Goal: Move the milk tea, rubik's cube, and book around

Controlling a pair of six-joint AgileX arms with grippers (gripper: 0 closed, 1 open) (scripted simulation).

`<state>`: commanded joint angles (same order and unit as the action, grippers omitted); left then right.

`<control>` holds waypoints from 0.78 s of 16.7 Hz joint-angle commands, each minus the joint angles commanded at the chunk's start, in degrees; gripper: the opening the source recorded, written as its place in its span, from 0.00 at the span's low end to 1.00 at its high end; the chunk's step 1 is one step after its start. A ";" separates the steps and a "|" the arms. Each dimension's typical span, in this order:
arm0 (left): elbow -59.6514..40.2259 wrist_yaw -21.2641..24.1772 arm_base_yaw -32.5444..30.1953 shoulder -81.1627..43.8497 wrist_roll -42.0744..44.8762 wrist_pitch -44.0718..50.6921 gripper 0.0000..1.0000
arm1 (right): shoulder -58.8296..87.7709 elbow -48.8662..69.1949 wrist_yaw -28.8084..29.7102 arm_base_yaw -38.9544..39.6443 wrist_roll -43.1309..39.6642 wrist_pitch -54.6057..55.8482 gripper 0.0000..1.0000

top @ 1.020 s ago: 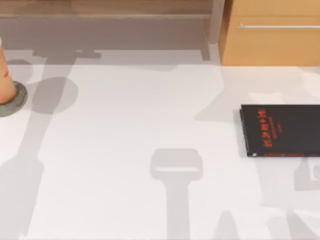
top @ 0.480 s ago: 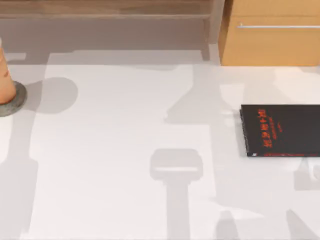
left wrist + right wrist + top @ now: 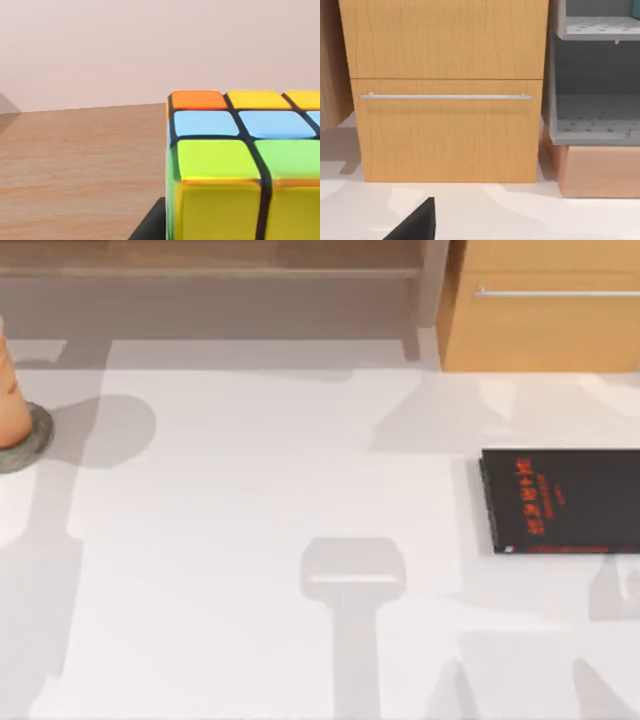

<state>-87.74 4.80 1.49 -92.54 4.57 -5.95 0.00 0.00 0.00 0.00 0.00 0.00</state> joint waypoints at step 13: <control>-18.36 0.63 1.60 -16.73 -3.70 2.75 0.00 | 0.00 0.00 0.00 0.00 0.00 0.00 1.00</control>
<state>-106.10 5.43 3.09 -109.27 0.87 -3.20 0.00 0.00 0.00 0.00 0.00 0.00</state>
